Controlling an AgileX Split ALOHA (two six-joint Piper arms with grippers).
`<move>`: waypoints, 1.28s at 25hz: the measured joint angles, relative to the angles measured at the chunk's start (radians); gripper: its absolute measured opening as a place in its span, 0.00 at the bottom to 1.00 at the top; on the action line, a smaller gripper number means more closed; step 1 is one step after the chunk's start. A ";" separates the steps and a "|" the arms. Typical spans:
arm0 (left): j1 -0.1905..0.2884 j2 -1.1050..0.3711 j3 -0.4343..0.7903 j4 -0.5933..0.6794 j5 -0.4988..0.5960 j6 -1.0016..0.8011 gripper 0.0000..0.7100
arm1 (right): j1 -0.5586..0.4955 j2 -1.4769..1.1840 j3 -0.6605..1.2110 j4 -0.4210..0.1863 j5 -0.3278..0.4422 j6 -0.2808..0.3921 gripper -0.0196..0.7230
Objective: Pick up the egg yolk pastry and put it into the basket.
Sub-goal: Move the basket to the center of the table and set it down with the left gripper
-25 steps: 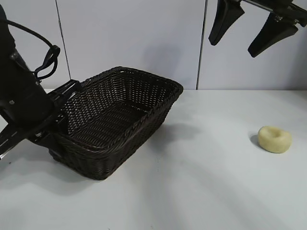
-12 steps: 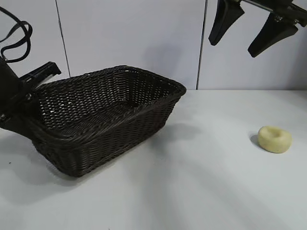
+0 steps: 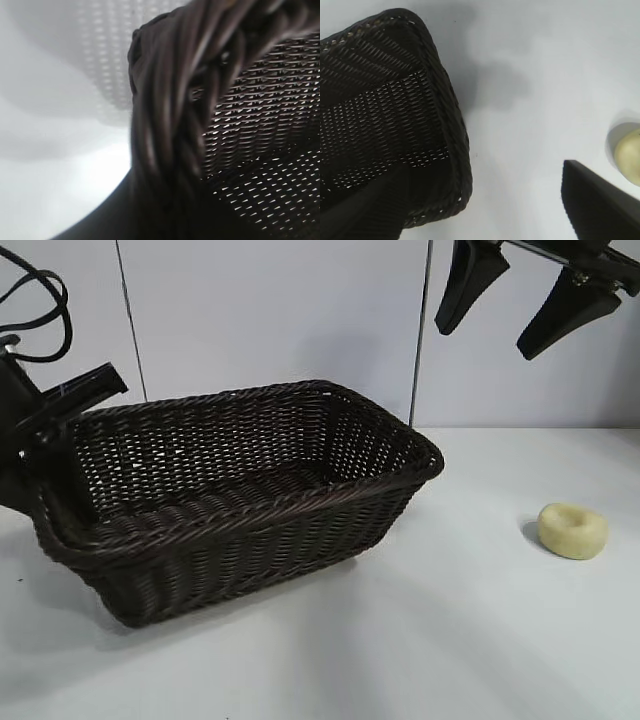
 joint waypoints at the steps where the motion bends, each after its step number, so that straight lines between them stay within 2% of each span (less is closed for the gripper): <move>1: 0.000 0.022 -0.034 0.001 0.021 0.019 0.14 | 0.000 0.000 0.000 0.000 0.000 0.000 0.82; 7: 0.000 0.138 -0.181 0.011 0.122 0.132 0.14 | 0.000 0.000 0.000 0.000 0.000 0.000 0.82; 13: -0.019 0.223 -0.280 0.016 0.140 0.156 0.14 | 0.000 0.000 0.000 0.000 0.001 0.000 0.82; 21: -0.026 0.298 -0.293 0.015 0.128 0.219 0.14 | 0.000 0.000 0.000 0.000 0.001 0.000 0.82; 32: -0.026 0.306 -0.293 0.010 0.055 0.249 0.14 | 0.000 0.000 0.000 0.000 0.001 0.000 0.82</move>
